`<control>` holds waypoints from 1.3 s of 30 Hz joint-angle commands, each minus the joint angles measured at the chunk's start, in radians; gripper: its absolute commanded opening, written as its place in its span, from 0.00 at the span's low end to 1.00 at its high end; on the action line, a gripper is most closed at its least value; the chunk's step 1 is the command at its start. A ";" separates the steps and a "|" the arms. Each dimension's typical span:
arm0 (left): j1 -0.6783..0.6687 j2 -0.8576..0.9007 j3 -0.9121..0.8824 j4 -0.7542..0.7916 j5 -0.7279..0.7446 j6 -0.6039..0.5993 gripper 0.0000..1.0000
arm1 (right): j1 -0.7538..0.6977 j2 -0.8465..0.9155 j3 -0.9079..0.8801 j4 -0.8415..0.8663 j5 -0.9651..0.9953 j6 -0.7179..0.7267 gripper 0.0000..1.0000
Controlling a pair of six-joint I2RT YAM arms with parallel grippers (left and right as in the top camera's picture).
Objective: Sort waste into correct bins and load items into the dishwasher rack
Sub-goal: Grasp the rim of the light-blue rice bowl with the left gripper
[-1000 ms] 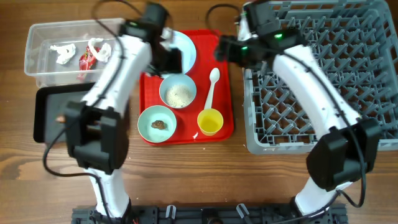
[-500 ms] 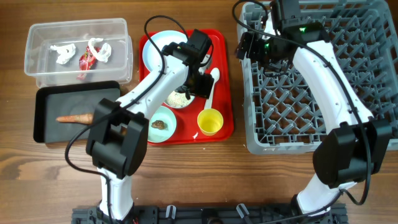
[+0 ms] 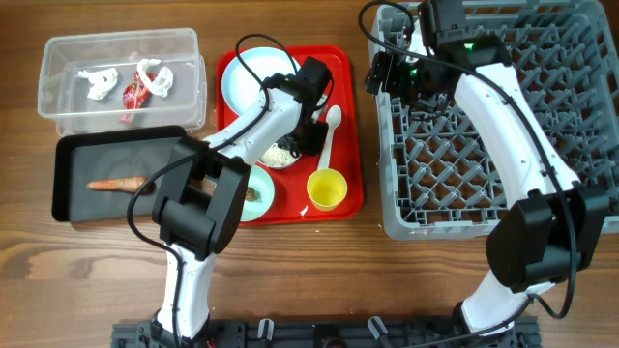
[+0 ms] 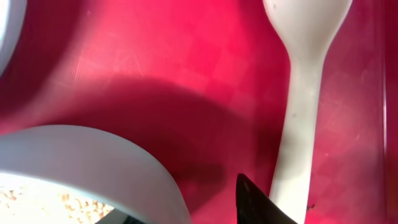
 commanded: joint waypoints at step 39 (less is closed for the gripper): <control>0.001 -0.065 0.008 -0.003 -0.024 -0.049 0.04 | 0.003 0.009 -0.001 -0.008 -0.012 -0.047 0.93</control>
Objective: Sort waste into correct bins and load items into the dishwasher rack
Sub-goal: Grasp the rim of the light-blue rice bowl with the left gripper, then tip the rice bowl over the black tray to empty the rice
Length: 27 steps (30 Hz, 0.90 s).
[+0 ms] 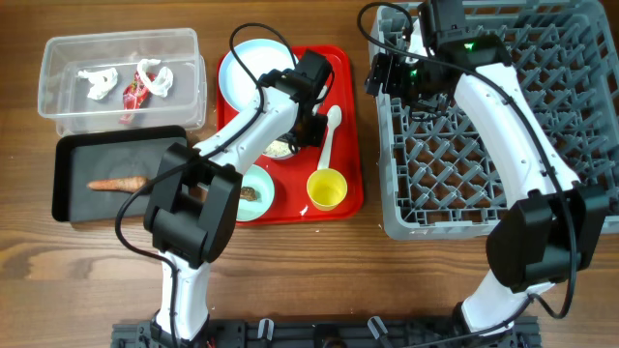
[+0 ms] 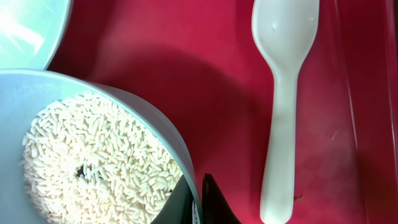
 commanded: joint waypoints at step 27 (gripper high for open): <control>0.298 -0.413 0.198 -0.476 0.056 -0.201 0.04 | 0.003 0.009 -0.001 0.007 -0.011 -0.021 0.95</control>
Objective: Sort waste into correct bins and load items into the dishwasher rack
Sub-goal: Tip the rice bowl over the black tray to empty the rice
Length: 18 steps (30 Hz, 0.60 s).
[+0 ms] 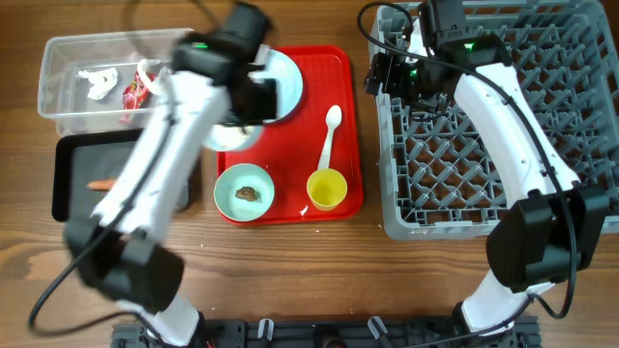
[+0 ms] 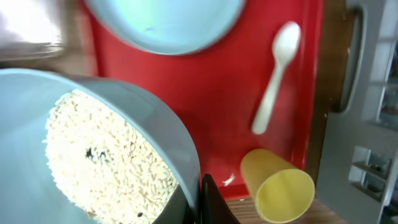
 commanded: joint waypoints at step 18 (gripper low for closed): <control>0.685 -0.138 -0.240 -0.062 0.558 0.397 0.04 | 0.003 0.009 -0.001 0.002 -0.012 -0.021 0.95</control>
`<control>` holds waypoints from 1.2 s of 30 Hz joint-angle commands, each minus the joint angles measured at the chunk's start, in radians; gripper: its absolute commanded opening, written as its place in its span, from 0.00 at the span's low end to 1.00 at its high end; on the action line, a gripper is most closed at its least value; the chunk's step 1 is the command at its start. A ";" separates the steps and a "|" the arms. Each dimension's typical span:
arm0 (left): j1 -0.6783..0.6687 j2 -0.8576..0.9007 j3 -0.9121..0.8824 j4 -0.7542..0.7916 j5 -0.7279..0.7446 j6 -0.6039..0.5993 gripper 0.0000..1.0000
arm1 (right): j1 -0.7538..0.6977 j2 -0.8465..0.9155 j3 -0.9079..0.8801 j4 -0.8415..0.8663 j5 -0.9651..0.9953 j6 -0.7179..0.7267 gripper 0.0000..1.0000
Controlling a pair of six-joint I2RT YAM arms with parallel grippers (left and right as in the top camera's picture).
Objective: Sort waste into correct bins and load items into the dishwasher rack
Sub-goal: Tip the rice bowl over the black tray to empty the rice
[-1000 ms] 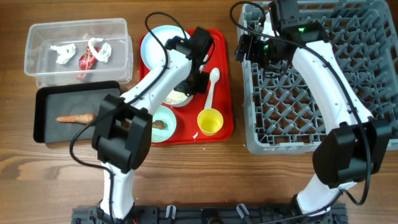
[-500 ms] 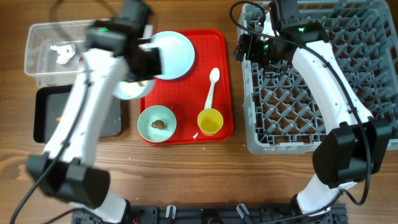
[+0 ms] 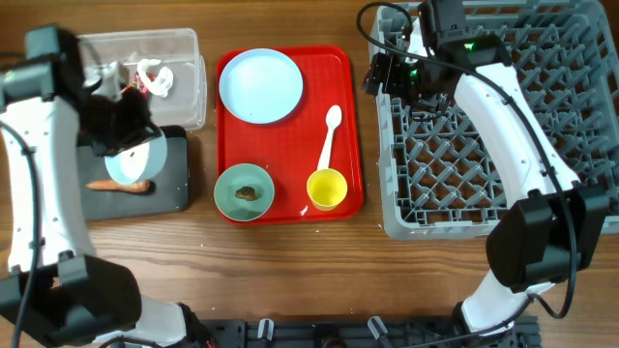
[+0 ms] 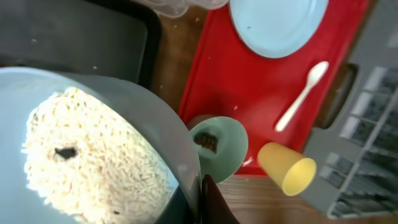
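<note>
My left gripper (image 4: pixel 200 186) is shut on the rim of a pale blue bowl of white rice (image 4: pixel 93 155). In the overhead view that bowl (image 3: pixel 131 164) hangs over the black tray (image 3: pixel 174 179), with the left gripper (image 3: pixel 124 130) at its far side. An orange food scrap (image 3: pixel 121 186) lies in the black tray. On the red tray (image 3: pixel 290 135) are a blue plate (image 3: pixel 260 86), a white spoon (image 3: pixel 329 135), a yellow cup (image 3: pixel 327 188) and a green bowl with a scrap (image 3: pixel 244 190). My right gripper (image 3: pixel 385 72) hovers at the grey dishwasher rack's (image 3: pixel 503 126) far left corner.
A clear plastic bin (image 3: pixel 184 68) with wrappers in it stands behind the black tray. The rack fills the right side of the table. Bare wood lies along the front edge.
My left gripper has moved left with the rice bowl, from the red tray's left edge to over the black tray. The right arm has not moved.
My left gripper was low on the red tray between the rice bowl and the spoon. Then it was shut on the bowl's rim. Later it held the bowl lifted at the tray's left edge, and now holds it over the black tray.
</note>
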 commanded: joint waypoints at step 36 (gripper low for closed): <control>0.634 -0.007 -0.602 0.605 1.088 0.125 0.04 | 0.003 0.009 -0.001 -0.021 -0.012 -0.010 0.96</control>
